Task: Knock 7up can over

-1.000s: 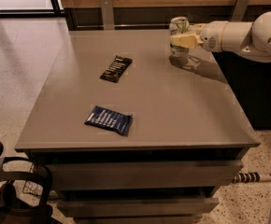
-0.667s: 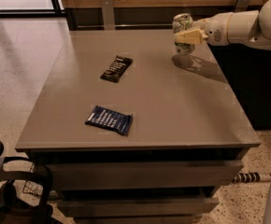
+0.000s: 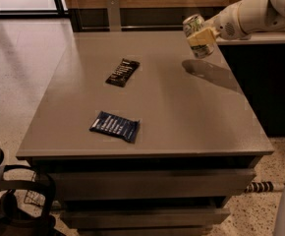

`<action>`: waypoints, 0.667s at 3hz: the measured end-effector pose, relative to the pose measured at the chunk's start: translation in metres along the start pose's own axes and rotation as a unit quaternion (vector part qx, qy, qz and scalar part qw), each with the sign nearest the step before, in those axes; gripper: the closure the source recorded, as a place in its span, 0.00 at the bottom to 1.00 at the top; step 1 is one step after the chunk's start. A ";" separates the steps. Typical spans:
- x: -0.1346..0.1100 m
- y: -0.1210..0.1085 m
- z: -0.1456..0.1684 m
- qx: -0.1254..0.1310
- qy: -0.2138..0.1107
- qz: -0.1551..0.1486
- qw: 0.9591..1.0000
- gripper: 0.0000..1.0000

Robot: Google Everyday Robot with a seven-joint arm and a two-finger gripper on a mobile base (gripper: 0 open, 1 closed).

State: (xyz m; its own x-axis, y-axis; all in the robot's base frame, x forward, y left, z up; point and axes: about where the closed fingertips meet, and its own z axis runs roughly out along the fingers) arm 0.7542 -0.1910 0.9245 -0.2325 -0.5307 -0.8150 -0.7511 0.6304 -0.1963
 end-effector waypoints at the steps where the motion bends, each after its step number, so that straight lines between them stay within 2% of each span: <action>1: 0.004 0.003 -0.003 0.024 0.073 -0.029 0.997 1.00; 2: 0.007 0.009 0.000 0.030 0.114 -0.047 0.992 1.00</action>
Offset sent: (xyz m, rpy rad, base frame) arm -0.0148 0.0022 -0.0068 -0.3490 0.0830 -0.0553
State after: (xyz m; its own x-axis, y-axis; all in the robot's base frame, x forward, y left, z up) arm 0.7460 -0.1893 0.9175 -0.3028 -0.6987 -0.6481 -0.7391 0.6015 -0.3032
